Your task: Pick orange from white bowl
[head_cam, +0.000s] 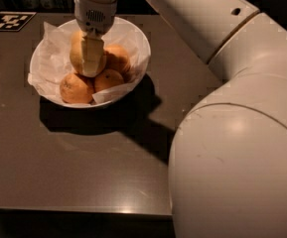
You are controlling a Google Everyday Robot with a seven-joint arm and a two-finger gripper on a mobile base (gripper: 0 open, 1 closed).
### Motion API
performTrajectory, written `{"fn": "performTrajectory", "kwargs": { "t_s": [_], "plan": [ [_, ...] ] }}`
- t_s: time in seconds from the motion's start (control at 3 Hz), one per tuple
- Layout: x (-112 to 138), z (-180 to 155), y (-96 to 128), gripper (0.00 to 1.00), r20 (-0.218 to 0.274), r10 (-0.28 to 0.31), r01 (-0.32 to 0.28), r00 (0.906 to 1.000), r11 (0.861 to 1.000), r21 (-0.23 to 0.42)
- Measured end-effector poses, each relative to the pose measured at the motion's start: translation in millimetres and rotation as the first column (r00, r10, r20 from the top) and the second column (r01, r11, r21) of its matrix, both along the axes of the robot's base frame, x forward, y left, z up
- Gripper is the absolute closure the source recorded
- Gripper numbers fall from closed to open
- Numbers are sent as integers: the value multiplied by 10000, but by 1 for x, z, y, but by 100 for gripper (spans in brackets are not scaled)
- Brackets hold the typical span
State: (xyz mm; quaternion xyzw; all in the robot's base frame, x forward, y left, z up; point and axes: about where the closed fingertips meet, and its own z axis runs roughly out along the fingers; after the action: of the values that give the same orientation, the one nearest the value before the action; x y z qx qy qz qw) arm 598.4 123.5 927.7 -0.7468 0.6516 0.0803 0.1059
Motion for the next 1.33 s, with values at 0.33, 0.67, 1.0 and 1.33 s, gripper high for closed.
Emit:
{"fn": "performTrajectory", "kwargs": {
  "t_s": [0.33,0.67,1.0,1.33],
  "plan": [
    [6,0,8,63,214,-44,39,9998,9997,246],
    [8,3,10,87,320,-50,39,9995,9994,350],
    [-7,24,-4,100,1335,322,-415,9905,9968,676],
    [-44,47,-16,100,2455,910,-1224,9651,9857,1160]
  ]
}}
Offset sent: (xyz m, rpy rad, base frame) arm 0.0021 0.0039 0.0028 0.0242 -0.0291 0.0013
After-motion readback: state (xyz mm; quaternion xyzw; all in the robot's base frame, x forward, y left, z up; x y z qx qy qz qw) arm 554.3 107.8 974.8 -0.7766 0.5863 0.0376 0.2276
